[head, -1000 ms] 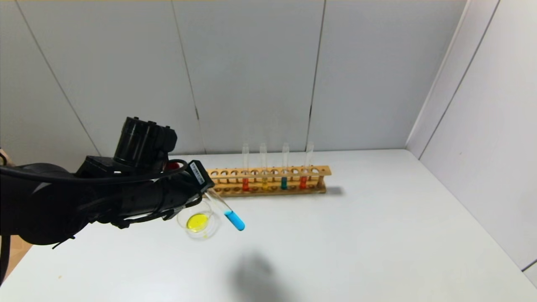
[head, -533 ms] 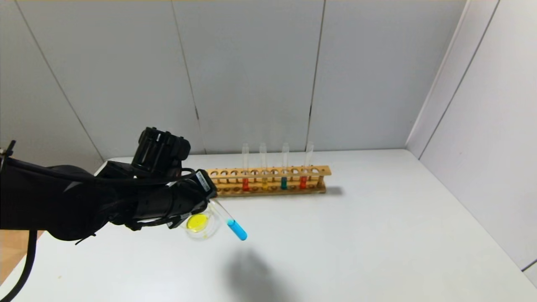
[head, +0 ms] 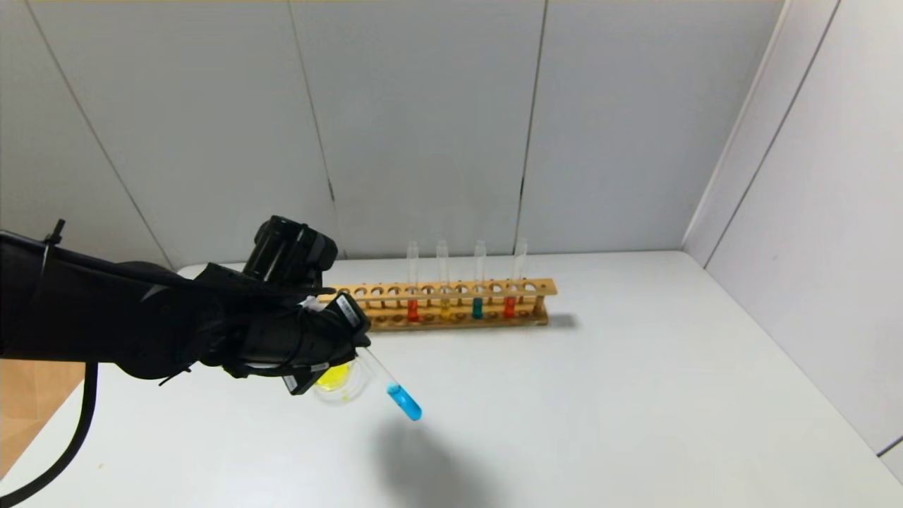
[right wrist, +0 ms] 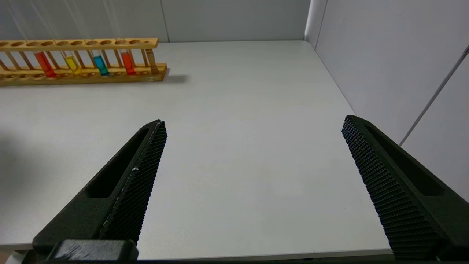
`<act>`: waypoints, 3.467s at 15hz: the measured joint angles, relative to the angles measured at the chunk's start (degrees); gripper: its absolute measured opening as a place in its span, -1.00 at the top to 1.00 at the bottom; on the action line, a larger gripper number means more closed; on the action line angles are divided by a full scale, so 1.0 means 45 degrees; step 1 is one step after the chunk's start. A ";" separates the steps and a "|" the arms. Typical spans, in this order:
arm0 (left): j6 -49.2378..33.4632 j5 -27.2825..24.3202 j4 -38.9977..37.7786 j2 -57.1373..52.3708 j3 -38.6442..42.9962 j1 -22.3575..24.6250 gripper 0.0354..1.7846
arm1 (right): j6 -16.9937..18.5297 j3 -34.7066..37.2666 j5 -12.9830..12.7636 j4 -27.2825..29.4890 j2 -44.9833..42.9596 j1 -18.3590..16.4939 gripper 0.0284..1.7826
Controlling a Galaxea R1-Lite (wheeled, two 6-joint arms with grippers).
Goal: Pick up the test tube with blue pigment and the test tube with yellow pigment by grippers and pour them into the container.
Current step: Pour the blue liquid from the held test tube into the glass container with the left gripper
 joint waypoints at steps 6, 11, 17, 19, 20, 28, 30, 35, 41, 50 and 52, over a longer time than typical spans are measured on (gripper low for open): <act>-0.0910 -0.0601 0.1560 0.0574 -0.1059 0.0366 0.70 | 0.0000 0.0000 0.0000 0.0005 0.0000 0.0000 -0.96; -0.1249 -0.0932 0.2928 0.1327 -0.2086 0.0669 0.70 | 0.0000 0.0000 -0.0005 0.0000 0.0000 0.0000 -0.96; -0.1303 -0.0937 0.3570 0.1739 -0.2473 0.0851 0.70 | 0.0005 0.0000 -0.0011 0.0005 0.0000 0.0000 -0.96; -0.1289 -0.0951 0.3814 0.1837 -0.2590 0.0924 0.70 | 0.0005 0.0000 -0.0005 0.0000 0.0000 0.0000 -0.96; -0.1292 -0.1000 0.3974 0.1896 -0.2712 0.0962 0.70 | 0.0000 0.0000 -0.0005 0.0000 0.0000 0.0000 -0.96; -0.1401 -0.2397 0.5334 0.2463 -0.3730 0.1373 0.70 | 0.0000 0.0000 -0.0005 0.0000 0.0000 0.0000 -0.96; -0.1395 -0.2728 0.5513 0.2579 -0.3896 0.1428 0.70 | 0.0005 0.0000 -0.0005 0.0000 0.0000 0.0000 -0.96; -0.1390 -0.3235 0.6000 0.2939 -0.4451 0.1671 0.70 | 0.0000 0.0000 0.0003 0.0005 0.0000 0.0000 -0.96; -0.1363 -0.4172 0.7073 0.3235 -0.5163 0.2051 0.70 | 0.0005 0.0000 0.0000 0.0000 0.0000 0.0000 -0.96; -0.1357 -0.5182 0.8747 0.3755 -0.6626 0.2462 0.70 | 0.0005 0.0000 -0.0005 0.0000 0.0000 0.0000 -0.96; -0.1357 -0.5502 0.8764 0.3814 -0.6729 0.2546 0.70 | 0.0005 0.0000 -0.0005 0.0000 0.0000 0.0000 -0.96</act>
